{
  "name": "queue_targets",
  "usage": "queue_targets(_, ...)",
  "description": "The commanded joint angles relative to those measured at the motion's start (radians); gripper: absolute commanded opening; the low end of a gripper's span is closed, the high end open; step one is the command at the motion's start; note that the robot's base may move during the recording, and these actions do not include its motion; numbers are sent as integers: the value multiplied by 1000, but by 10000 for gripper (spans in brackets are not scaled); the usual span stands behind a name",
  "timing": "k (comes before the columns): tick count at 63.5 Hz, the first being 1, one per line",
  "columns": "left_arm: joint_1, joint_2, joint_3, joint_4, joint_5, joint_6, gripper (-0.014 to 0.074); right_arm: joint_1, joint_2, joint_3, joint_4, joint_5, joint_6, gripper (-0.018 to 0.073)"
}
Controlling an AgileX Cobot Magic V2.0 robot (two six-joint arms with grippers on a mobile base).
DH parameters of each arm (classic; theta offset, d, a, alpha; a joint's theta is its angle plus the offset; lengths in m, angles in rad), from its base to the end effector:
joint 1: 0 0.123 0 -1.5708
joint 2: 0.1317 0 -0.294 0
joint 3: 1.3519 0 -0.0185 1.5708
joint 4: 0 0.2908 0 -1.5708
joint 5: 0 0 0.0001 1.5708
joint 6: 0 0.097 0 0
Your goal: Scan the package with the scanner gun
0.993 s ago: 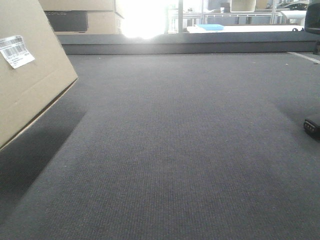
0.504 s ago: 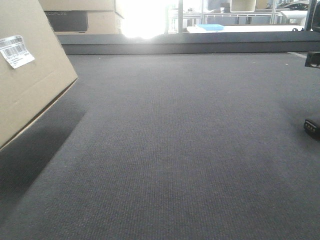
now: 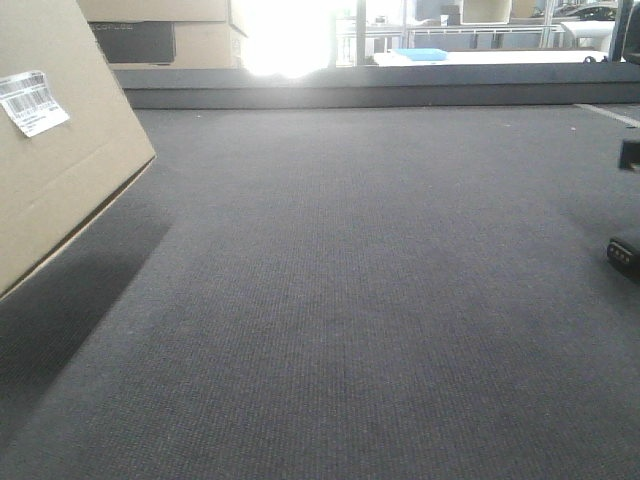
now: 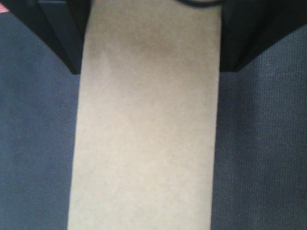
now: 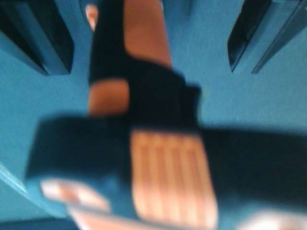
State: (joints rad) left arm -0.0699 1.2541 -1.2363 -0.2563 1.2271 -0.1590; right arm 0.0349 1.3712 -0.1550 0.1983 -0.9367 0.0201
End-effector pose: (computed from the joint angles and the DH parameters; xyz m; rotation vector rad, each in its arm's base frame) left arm 0.2711 -0.0422 0.3647 -0.1708 2.7268 -0.4193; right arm 0.2153 -0.0079 0.1421 0.2065 1.7579 -0.0156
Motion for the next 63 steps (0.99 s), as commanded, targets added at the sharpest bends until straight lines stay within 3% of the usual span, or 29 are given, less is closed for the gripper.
queue_targets(1, 2, -6, -4, -10, -6, 2, 285, -1, -34, 38, -11, -42, 0, 561)
queue_targets(22, 2, -6, -4, -10, -6, 2, 285, -1, -205, 54, -36, 89, 0, 561)
queue_targets(52, 2, -6, -4, -10, -6, 2, 285, -1, -691, 54, -60, 573, 0, 561)
queue_targets(63, 2, -6, -4, -10, -6, 2, 285, -1, -844, 32, -60, 656, 0, 561)
